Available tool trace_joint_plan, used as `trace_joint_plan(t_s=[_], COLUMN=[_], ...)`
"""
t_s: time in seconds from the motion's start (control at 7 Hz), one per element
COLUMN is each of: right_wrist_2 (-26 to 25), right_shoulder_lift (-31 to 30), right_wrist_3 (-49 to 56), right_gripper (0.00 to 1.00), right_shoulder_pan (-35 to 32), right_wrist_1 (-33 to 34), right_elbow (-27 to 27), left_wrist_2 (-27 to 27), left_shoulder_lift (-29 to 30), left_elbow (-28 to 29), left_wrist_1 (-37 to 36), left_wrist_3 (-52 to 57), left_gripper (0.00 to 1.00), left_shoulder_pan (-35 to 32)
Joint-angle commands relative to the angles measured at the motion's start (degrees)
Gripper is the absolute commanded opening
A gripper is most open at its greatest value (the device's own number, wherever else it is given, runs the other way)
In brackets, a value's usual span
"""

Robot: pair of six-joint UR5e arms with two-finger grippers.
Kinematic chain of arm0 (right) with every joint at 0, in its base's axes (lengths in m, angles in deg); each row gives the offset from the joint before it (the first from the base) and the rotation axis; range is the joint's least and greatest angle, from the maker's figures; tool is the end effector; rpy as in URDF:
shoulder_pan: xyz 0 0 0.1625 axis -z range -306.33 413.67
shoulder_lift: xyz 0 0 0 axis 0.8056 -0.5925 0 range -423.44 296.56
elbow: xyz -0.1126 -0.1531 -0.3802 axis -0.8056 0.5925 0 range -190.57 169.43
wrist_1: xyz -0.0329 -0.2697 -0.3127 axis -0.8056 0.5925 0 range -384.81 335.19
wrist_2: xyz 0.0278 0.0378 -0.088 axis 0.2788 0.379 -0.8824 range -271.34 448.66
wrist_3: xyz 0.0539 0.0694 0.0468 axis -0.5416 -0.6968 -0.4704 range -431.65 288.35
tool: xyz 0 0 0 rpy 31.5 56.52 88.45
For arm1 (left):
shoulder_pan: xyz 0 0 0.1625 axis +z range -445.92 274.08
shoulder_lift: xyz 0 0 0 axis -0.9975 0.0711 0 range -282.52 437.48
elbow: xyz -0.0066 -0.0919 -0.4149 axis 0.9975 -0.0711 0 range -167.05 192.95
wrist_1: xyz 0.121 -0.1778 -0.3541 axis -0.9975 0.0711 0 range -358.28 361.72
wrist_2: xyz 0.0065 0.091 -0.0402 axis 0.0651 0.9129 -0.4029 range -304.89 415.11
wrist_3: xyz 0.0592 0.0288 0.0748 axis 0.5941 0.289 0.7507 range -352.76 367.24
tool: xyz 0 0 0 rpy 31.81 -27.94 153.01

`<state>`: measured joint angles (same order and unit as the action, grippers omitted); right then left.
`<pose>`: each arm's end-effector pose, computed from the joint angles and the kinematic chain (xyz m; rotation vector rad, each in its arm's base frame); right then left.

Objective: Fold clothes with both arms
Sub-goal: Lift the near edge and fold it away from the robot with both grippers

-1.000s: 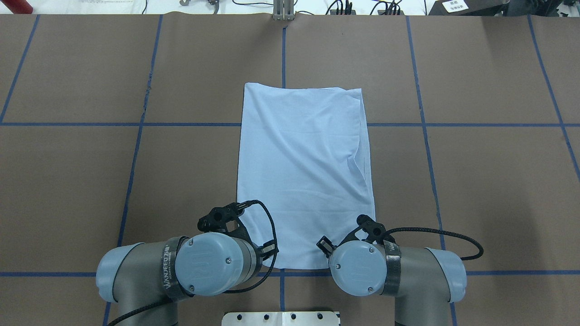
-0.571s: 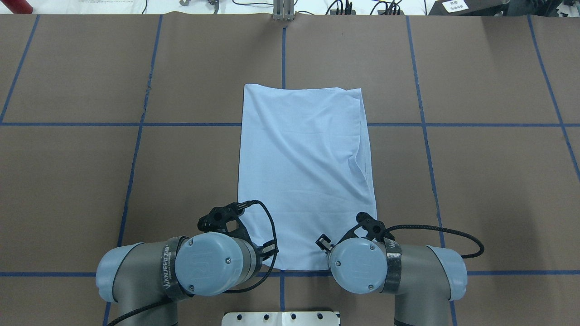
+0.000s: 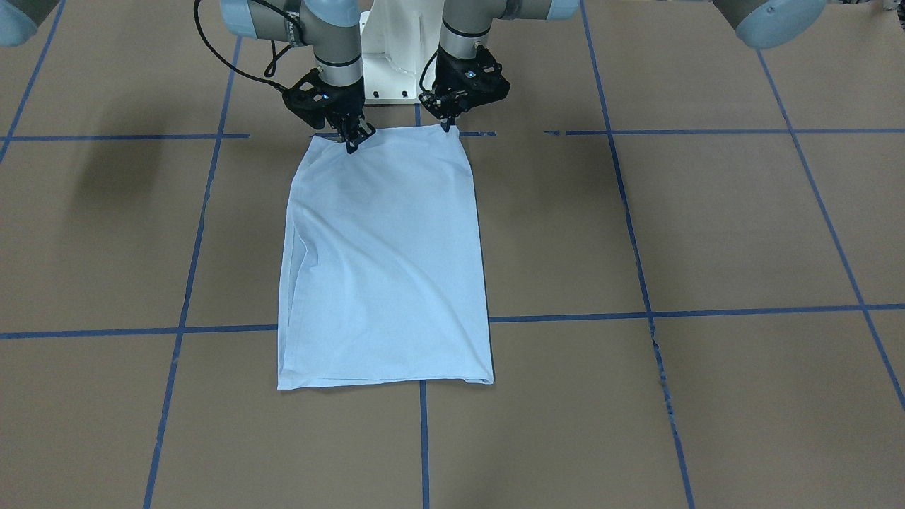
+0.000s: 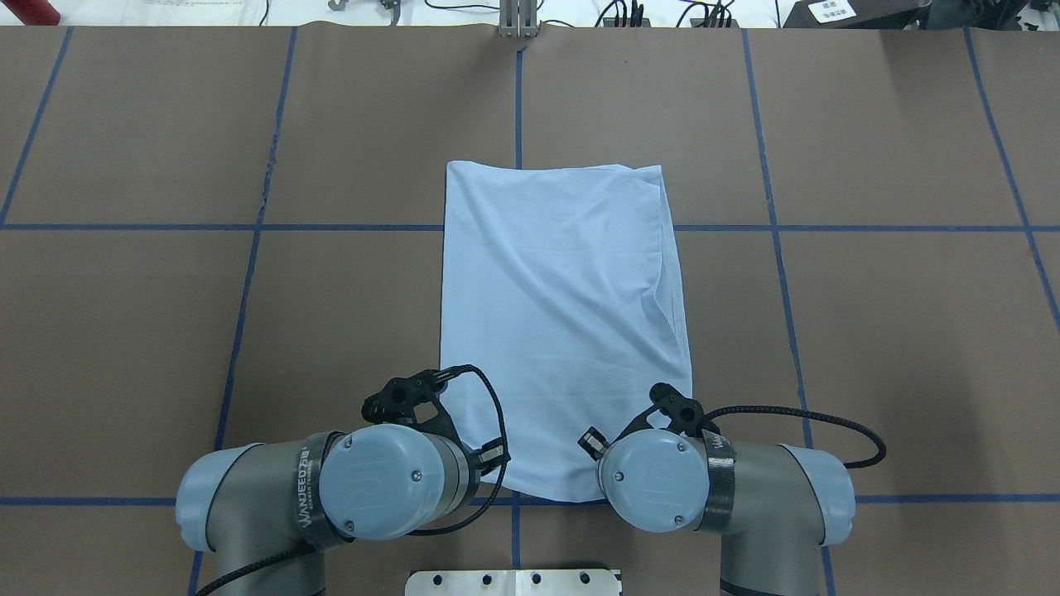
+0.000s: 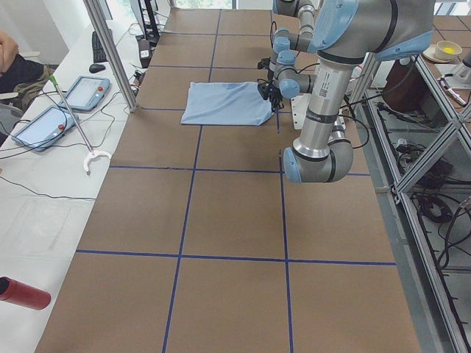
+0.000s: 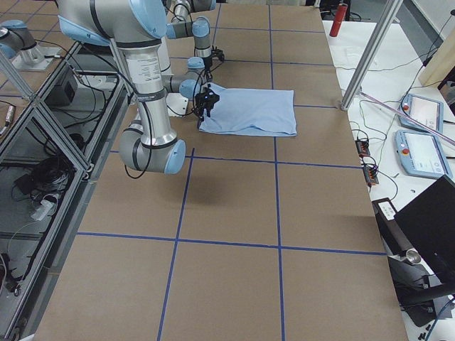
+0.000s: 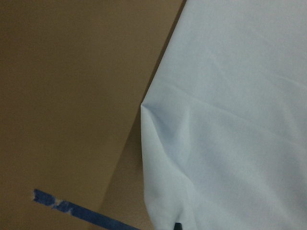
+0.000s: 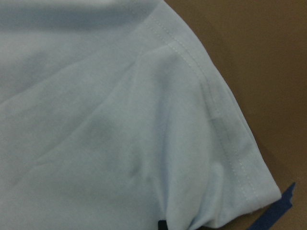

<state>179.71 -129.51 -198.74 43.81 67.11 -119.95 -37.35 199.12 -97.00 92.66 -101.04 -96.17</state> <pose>-0.5671 -0.2320 0.2907 -0.1923 -0.7169 0.7760 0.5736 -0.2348 0.1983 -0.1049 0.9201 -0.4425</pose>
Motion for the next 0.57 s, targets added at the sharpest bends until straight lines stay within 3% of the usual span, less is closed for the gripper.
trace_joint_plan(t_s=[0.0,0.43], right_wrist_2=[0.1,-0.7], right_shoulder_lift=[0.2,-0.6], right_wrist_3=[0.1,0.0], right_gripper=[0.0,0.0], right_shoulder_pan=[-0.4,-0.7], right_wrist_1=[-0.1,0.0], right_elbow=[-0.4,-4.4], left_wrist_2=[0.0,-0.5], left_shoulder_lift=[0.1,0.0], left_elbow=[0.0,-2.3], left_wrist_1=[0.0,-0.7], left_wrist_3=[0.0,0.2], left_gripper=[0.0,0.0], left_shoulder_pan=[0.1,0.1])
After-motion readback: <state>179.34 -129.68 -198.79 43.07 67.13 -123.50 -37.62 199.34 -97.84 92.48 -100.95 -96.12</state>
